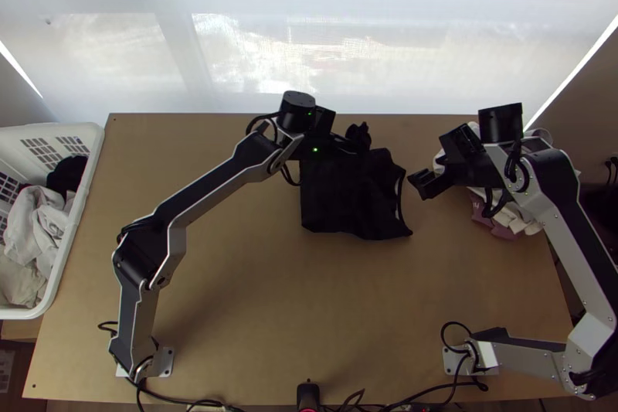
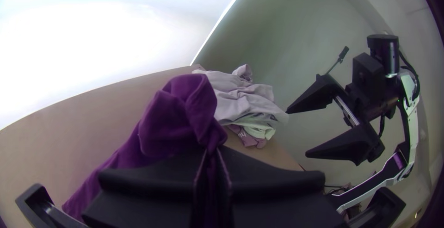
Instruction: Fold the t-shirt
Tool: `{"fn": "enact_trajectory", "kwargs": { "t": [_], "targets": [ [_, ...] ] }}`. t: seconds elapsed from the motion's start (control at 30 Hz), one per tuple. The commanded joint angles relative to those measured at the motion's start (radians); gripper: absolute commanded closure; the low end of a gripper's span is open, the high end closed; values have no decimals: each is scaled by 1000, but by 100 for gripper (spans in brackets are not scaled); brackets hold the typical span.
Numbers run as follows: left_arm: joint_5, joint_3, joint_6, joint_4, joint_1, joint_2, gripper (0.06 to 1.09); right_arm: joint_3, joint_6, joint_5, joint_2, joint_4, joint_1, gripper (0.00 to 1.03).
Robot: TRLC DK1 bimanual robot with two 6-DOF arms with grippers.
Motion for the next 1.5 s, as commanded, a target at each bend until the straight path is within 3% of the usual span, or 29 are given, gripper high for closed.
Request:
{"fn": "enact_trajectory", "kwargs": {
  "t": [0.0,0.37,0.4,0.47,0.57,0.6,0.63,0.83,1.0,1.17,1.47],
  "targets": [
    [-20,23,-9,52,-56,74,105,-7,-4,7,-8,-14,-1,5],
    [-82,38,-57,152,-138,180,105,-17,-10,15,-20,-42,16,5],
    [-82,38,-57,152,-144,183,100,-17,-8,15,-19,-42,20,5],
    [-80,38,-57,150,-151,189,78,-20,-5,15,-19,-42,25,5],
    [-78,63,-40,87,-151,183,24,-29,-5,15,-17,-42,33,5],
    [-77,75,-25,44,-145,173,14,-34,-7,15,-17,-39,34,5],
    [-72,80,-6,3,-134,155,12,-40,-7,15,-17,-34,36,5],
    [3,55,57,-239,28,-15,12,-72,-28,15,-3,-11,68,5],
    [17,-156,143,-281,165,-136,12,-55,-30,15,57,62,109,5],
    [15,-328,196,-314,155,-176,12,-27,-14,14,89,79,128,5],
    [-42,-311,116,-431,91,-95,11,-81,-22,15,44,81,129,5]
  ]
}}
